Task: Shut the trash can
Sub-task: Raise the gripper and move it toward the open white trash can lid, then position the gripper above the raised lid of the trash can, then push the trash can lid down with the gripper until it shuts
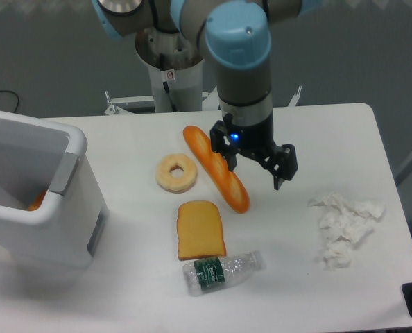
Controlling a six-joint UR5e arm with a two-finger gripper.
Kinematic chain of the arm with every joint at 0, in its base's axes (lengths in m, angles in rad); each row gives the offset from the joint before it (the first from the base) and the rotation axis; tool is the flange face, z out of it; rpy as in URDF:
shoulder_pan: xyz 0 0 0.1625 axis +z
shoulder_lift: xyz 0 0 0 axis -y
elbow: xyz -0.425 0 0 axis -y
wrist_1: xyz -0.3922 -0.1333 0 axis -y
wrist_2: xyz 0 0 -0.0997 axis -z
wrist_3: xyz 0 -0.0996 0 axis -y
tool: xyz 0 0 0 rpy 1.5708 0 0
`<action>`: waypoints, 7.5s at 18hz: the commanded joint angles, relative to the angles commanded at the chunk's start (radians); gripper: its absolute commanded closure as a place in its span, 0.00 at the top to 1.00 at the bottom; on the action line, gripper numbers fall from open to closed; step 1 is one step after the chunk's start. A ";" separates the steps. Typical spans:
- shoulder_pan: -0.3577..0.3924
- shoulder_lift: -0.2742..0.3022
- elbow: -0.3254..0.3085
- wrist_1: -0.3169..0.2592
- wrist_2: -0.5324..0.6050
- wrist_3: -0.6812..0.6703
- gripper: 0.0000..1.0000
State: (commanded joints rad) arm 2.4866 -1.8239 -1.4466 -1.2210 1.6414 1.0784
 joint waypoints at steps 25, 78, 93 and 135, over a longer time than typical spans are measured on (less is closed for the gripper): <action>-0.400 0.357 -0.204 -0.005 -0.101 -0.386 1.00; -0.514 0.250 -0.133 0.202 -0.193 -0.822 1.00; -0.479 0.189 -0.147 0.199 -0.175 -0.828 1.00; -0.419 0.127 -0.121 0.204 -0.173 -0.831 1.00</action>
State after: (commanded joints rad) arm 2.0678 -1.6966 -1.5677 -1.0170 1.4680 0.2470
